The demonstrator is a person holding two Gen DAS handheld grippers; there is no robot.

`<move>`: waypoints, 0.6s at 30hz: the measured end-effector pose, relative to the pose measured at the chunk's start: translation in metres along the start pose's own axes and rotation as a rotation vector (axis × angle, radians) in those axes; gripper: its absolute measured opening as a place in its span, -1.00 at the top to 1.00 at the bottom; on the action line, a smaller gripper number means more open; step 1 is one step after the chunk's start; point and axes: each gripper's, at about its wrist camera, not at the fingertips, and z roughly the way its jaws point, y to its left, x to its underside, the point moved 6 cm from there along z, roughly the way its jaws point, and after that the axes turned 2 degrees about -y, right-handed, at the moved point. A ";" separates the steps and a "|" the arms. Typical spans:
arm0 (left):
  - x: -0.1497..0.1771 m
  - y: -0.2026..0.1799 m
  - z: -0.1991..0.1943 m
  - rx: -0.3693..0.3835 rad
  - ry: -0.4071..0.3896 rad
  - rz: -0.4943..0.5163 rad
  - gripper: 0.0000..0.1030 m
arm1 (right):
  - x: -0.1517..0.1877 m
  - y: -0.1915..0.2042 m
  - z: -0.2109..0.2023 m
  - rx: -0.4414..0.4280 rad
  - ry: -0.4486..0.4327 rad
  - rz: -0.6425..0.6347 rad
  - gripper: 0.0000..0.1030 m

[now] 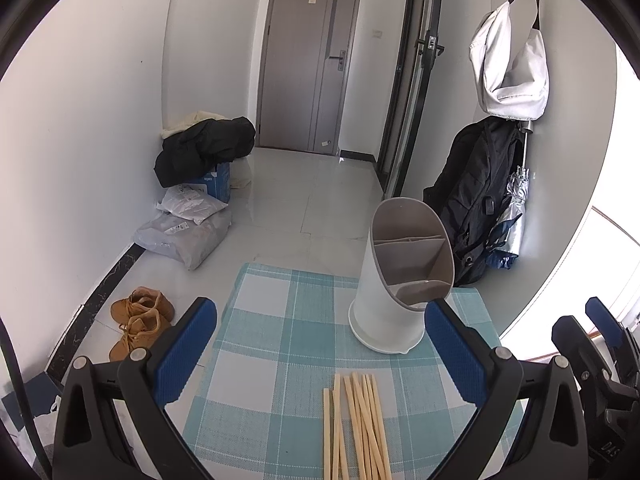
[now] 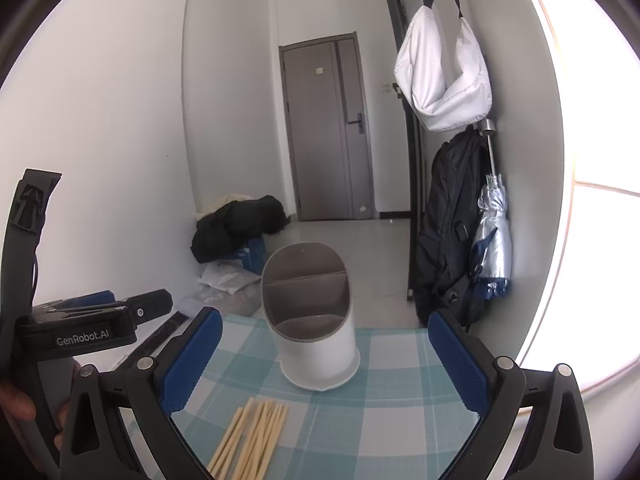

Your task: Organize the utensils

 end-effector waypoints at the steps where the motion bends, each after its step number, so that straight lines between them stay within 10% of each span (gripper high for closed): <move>1: 0.000 0.000 0.000 -0.002 -0.002 0.001 -0.96 | 0.000 -0.001 0.000 0.004 0.002 0.000 -1.00; 18: 0.001 -0.001 0.001 -0.004 0.003 0.006 -0.97 | 0.002 -0.002 0.000 0.020 0.006 0.005 -1.00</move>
